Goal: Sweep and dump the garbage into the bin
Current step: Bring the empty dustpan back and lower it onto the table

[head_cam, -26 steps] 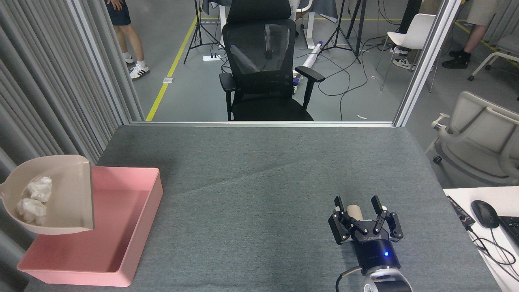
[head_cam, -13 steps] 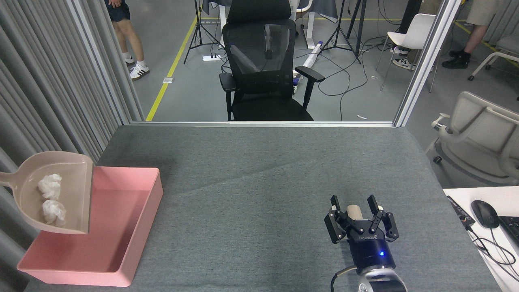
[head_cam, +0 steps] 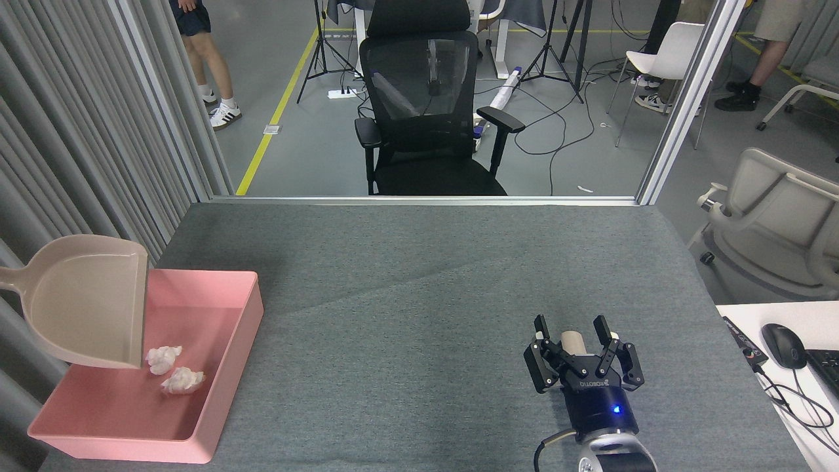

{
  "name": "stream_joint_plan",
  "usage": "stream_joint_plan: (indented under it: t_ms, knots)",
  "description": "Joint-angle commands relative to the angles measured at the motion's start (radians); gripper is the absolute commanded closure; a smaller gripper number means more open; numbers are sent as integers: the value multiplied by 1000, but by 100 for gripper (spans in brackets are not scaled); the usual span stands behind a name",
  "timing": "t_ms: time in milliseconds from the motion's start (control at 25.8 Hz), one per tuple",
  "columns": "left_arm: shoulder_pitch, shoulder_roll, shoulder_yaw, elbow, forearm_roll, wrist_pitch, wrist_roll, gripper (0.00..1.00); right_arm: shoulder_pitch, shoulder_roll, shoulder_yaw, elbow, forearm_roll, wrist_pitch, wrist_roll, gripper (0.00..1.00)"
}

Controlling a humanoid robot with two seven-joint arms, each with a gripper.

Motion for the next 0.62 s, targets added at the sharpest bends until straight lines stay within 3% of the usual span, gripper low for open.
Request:
stream_joint_plan:
  t_ms: [0,77,193,310,426,503,580]
  knots:
    - [-1,-14,1,-55,167,95,-52,93,0,-7,0,1,0,-1,0,1]
    - [1,-49,-2,-141,242,150,-55,92,0,-12,0,1,0,-1,0,1]
    - [44,-187,-16,-329,259,219,-62,92,0,-24,0,-1,0,-1,0,1]
    - [156,-366,-21,-556,264,357,-61,92,0,-50,-2,-1,-4,-3,0,1]
    - [213,-593,-44,-696,216,416,-44,92,-2,-76,-6,1,-11,-3,0,1]
    - [225,-666,-64,-713,138,400,-50,92,-3,-85,-8,3,-12,-3,3,1]
    - [268,-687,-136,-719,106,356,-44,92,-5,-88,-8,6,-12,-3,3,1]
